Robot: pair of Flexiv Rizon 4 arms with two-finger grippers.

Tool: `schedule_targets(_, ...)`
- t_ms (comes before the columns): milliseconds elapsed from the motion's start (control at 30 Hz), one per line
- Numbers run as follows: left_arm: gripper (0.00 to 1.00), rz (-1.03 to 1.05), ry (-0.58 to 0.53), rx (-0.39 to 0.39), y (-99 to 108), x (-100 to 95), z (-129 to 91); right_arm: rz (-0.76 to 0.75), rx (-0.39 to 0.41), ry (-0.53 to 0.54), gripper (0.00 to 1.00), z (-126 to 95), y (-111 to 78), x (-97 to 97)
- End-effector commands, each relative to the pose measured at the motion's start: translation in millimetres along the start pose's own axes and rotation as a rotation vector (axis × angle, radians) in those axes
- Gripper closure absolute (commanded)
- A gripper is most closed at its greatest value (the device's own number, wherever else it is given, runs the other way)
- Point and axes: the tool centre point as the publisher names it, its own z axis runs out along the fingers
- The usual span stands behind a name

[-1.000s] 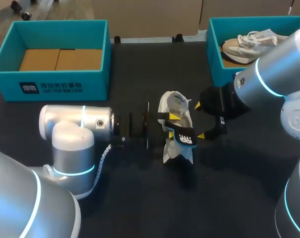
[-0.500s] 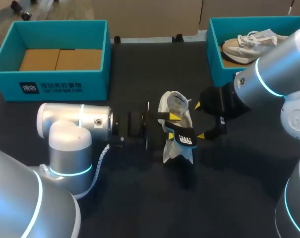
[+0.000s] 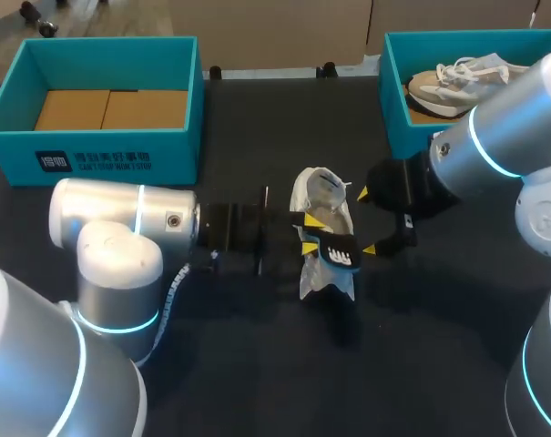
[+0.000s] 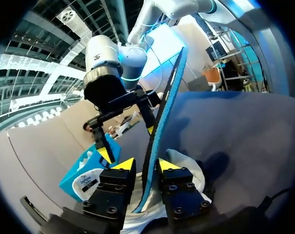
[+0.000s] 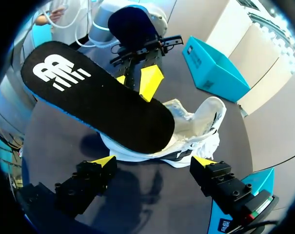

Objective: Take the shoe out of the shoebox, open the shoe tongue, remove and reinsert the insole, then place the shoe into the shoebox

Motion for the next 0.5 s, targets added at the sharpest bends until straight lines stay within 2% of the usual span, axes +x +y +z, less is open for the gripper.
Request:
schedule_targets(33,0.78,0.002,0.022,-0.044,-3.6,-1.1,-0.4,0.000,0.004,-0.003,0.00,0.9,0.6,1.0)
schedule_targets(133,0.99,-0.003,0.026,-0.048,-0.8,-0.2,-0.5,0.000,0.004,-0.003,0.00,0.9,0.6,1.0)
schedule_targets(500,1.00,-0.016,0.041,-0.071,17.8,0.2,-2.7,0.000,0.004,-0.003,0.00,0.9,0.6,1.0)
